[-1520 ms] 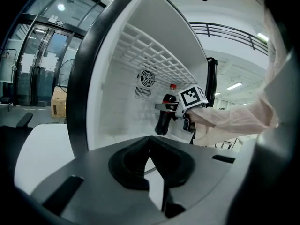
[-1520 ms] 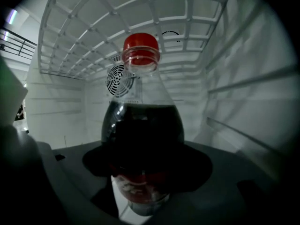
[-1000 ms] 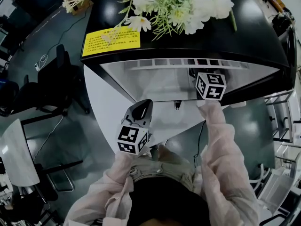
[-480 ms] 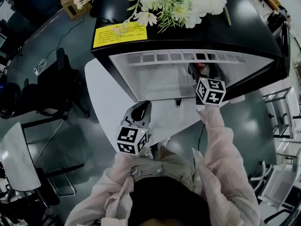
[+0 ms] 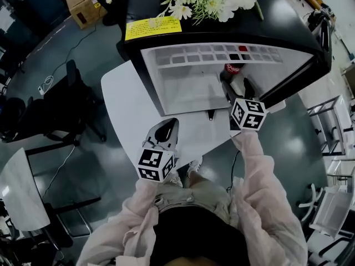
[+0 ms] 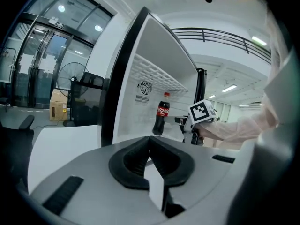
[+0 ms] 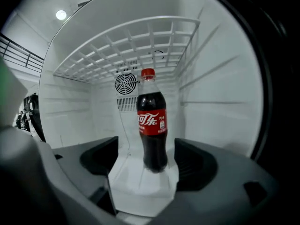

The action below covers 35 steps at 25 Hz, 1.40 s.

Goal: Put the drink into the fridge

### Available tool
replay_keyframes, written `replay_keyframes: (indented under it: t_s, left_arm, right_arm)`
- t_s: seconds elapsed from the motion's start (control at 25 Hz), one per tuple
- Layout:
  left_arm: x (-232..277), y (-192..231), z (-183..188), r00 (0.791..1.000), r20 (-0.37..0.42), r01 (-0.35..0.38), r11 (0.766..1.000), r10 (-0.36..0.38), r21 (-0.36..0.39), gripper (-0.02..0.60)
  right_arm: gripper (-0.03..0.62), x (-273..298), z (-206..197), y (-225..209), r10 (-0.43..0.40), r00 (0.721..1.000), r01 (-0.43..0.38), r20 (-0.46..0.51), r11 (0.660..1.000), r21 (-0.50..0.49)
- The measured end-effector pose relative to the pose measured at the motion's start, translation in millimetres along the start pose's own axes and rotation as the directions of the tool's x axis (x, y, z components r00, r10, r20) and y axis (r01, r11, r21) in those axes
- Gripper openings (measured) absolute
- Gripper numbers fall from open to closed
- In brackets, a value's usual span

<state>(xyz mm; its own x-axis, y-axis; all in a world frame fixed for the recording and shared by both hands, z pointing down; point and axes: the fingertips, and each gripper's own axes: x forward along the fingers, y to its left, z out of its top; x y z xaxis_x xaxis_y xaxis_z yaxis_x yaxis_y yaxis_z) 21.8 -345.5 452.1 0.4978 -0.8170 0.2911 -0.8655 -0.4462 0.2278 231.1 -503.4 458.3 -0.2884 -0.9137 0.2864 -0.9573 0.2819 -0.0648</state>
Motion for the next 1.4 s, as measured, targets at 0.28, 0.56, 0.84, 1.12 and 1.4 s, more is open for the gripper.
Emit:
replay_keyframes:
  t_s: [0.28, 0.56, 0.84, 1.12, 1.4]
  left_arm:
    - [-20.8, -2.7, -1.2, 1.000, 0.015, 0.022, 1.000, -0.022, 0.009, 0.011]
    - [-36.6, -8.3, -2.1, 0.998, 0.033, 0.044, 0.999, -0.045, 0.012, 0.011]
    - [-48.6, -14.3, 0.5, 0.996, 0.049, 0.071, 0.997, -0.072, 0.016, 0.011]
    - [-55.0, -24.5, 11.3, 0.992, 0.078, 0.095, 0.995, -0.096, 0.014, 0.011]
    - [-58.8, -20.9, 19.6, 0.993, 0.099, 0.063, 0.998, -0.064, 0.014, 0.011]
  right_arm:
    - [0.320, -37.5, -15.8, 23.3, 0.033, 0.999, -0.032, -0.010, 0.998, 0.061]
    - [0.214, -87.2, -31.3, 64.6, 0.071, 0.997, -0.070, -0.008, 0.989, 0.132]
    - [0.099, -140.7, -19.1, 102.3, 0.108, 0.992, -0.122, 0.070, 0.961, 0.249]
    - [0.012, -175.6, 4.7, 113.2, 0.113, 0.986, -0.135, 0.123, 0.972, 0.191]
    - [0.010, -199.3, 19.2, 99.6, 0.025, 0.985, -0.042, 0.170, 0.994, 0.096]
